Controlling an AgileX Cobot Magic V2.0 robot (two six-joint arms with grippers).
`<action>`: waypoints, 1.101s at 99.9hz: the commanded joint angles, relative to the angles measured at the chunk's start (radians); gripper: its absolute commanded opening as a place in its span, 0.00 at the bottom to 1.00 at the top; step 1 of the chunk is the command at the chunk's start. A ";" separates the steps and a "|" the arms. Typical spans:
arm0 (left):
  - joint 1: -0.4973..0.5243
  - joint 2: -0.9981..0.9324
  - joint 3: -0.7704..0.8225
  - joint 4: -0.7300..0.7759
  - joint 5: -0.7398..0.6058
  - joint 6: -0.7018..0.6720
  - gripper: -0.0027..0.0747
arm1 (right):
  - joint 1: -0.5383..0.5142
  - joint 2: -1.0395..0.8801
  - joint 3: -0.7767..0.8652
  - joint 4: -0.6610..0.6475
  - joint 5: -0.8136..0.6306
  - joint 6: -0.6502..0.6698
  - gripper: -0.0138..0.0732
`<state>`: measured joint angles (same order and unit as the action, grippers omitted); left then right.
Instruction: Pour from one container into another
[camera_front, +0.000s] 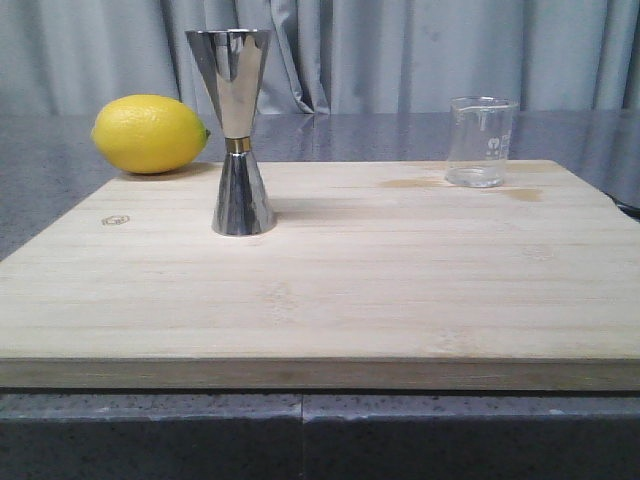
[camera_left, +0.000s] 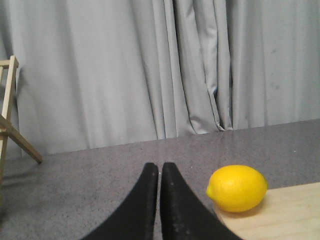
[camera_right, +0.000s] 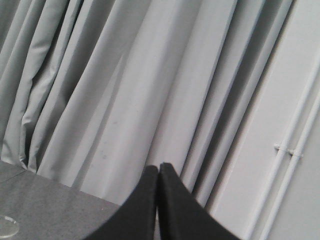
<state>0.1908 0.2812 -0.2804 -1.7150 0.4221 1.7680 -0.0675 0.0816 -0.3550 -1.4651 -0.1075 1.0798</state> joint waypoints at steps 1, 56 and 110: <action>0.001 -0.020 0.012 -0.041 0.020 -0.013 0.01 | -0.007 -0.010 0.018 -0.006 -0.028 0.003 0.09; 0.001 -0.067 0.190 -0.045 0.029 -0.013 0.01 | -0.007 -0.016 0.126 -0.006 -0.027 0.003 0.09; 0.001 -0.067 0.190 -0.041 0.083 -0.013 0.01 | -0.007 -0.016 0.126 -0.006 -0.044 0.003 0.09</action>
<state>0.1908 0.2085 -0.0653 -1.7163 0.4796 1.7658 -0.0675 0.0532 -0.2062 -1.4736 -0.1465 1.0798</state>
